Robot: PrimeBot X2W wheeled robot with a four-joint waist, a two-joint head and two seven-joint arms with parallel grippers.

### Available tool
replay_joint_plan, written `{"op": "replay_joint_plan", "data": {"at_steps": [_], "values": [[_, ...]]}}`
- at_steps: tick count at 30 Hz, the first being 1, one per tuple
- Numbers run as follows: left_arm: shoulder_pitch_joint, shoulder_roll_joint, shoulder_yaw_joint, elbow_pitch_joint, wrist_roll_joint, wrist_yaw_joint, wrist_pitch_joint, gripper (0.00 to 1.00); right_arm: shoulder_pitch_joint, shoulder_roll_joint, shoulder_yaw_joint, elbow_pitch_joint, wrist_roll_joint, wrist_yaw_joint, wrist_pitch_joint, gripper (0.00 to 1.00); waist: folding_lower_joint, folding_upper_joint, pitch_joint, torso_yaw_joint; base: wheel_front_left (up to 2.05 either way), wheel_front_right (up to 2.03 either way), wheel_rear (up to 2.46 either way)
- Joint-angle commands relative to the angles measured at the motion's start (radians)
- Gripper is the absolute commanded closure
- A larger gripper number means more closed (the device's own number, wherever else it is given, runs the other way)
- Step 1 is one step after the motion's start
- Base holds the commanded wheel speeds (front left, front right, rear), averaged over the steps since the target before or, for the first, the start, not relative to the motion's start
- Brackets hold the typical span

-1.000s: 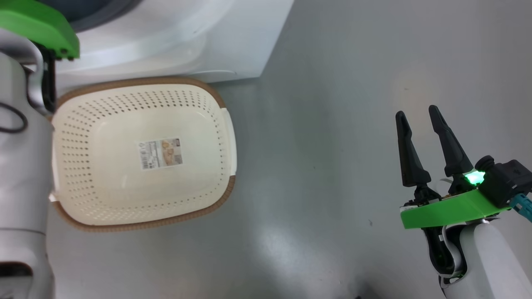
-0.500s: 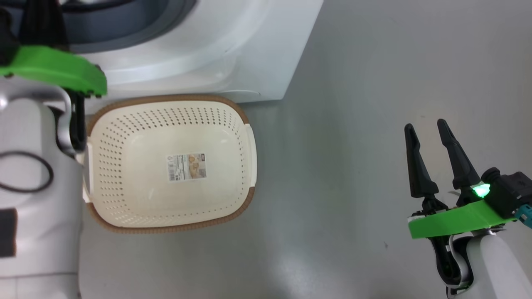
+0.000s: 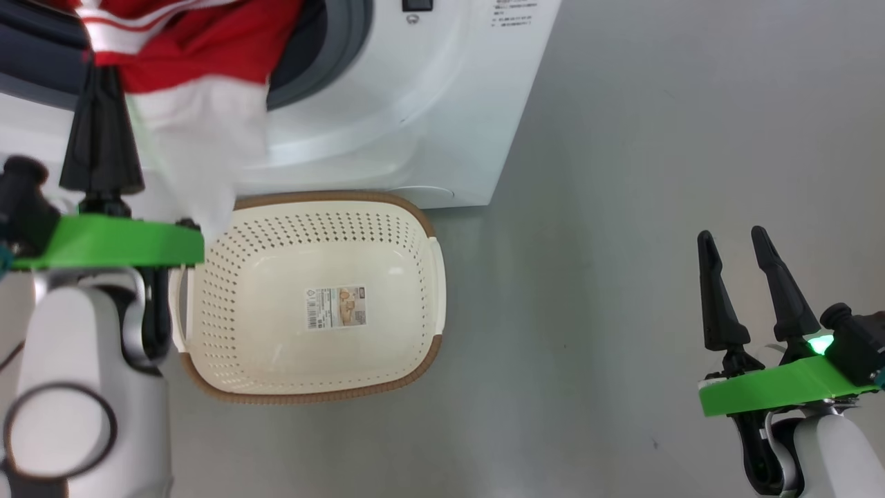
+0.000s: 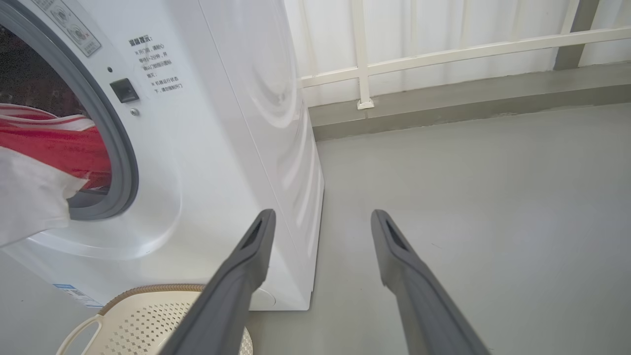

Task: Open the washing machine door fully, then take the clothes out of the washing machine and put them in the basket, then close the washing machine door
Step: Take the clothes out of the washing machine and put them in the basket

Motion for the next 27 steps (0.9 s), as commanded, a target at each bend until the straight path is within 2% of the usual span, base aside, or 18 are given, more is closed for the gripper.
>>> {"op": "replay_joint_plan", "data": {"at_steps": [1, 13, 19, 22, 27], "values": [[0.031, 0.025, 0.029, -0.057, 0.005, -0.011, -0.008, 1.0, 0.022, -0.007, 0.016, -0.022, -0.01, 0.007, -0.006, 0.0, 0.0, -0.0001, -0.01, 0.008, 0.0, 0.0, 0.0], [0.205, -0.002, 0.048, -0.375, -0.008, -0.026, -0.008, 1.0, 0.035, -0.01, 0.004, -0.03, -0.011, 0.007, -0.006, 0.0, 0.0, -0.0001, -0.018, 0.023, 0.0, 0.0, 0.0], [0.257, -0.003, 0.017, -0.52, -0.038, 0.009, -0.008, 1.0, 0.031, -0.008, 0.005, -0.033, -0.009, 0.007, -0.006, 0.0, 0.0, -0.0001, -0.007, 0.018, 0.0, 0.0, 0.0], [0.28, -0.003, -0.011, -0.535, -0.048, 0.026, -0.008, 1.0, 0.03, -0.007, 0.004, -0.034, -0.008, 0.007, -0.006, 0.0, 0.0, -0.0001, 0.003, 0.017, 0.0, 0.0, 0.0], [0.305, -0.003, -0.054, -0.461, -0.09, 0.041, -0.008, 1.0, 0.012, -0.004, 0.009, -0.038, -0.005, 0.007, -0.006, 0.0, 0.0, -0.0001, 0.034, 0.007, 0.0, 0.0, 0.0]]}}
